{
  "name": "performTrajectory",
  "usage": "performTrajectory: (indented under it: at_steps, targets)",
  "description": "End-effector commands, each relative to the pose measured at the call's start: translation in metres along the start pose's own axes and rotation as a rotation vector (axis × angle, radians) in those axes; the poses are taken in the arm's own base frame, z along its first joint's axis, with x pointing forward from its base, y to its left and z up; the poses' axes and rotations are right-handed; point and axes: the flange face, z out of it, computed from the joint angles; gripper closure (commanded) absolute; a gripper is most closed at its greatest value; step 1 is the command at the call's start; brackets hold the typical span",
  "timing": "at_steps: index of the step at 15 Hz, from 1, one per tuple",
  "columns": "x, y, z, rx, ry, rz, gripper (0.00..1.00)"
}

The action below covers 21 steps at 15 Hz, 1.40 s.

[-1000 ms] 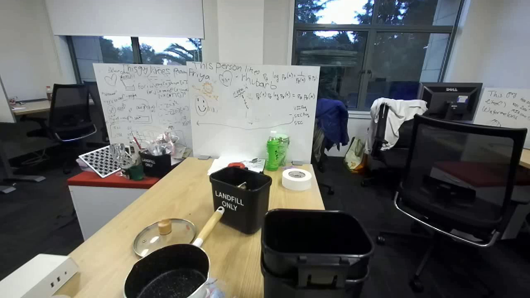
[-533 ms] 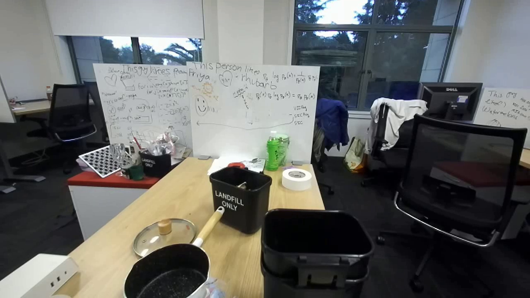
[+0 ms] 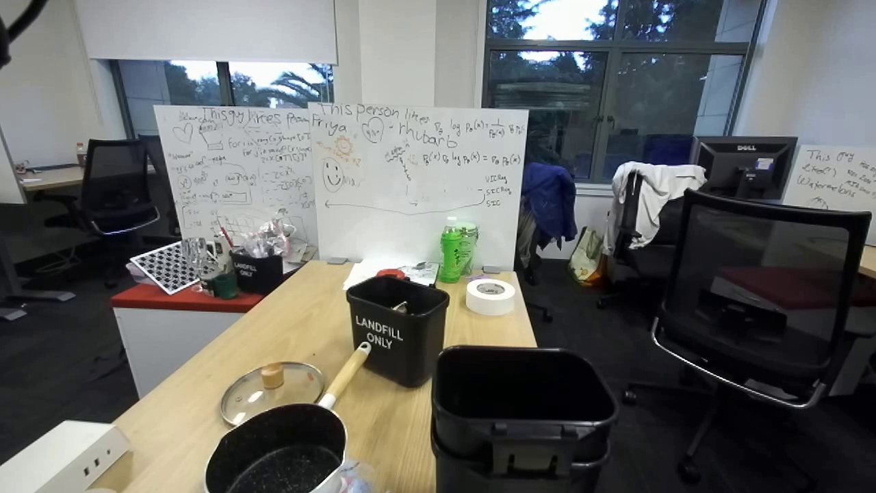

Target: Pour the contents of the green bowl into the white pot

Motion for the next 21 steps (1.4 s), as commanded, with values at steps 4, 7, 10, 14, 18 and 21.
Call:
performTrajectory:
  at_steps: [4,7,10,14,18,21]
  targets:
    - [-0.001,-0.001,-0.001,-0.005,0.003,-0.004,0.00]
    - [-0.001,-0.001,-0.002,-0.004,0.004,-0.004,0.00]
    - [-0.002,0.000,0.006,-0.019,-0.018,-0.003,0.00]
    - [-0.015,0.012,0.060,-0.136,-0.101,0.017,0.00]
    - [-0.036,0.028,0.115,-0.267,-0.237,0.030,0.00]
    - [-0.041,0.030,0.122,-0.262,-0.270,0.029,0.00]
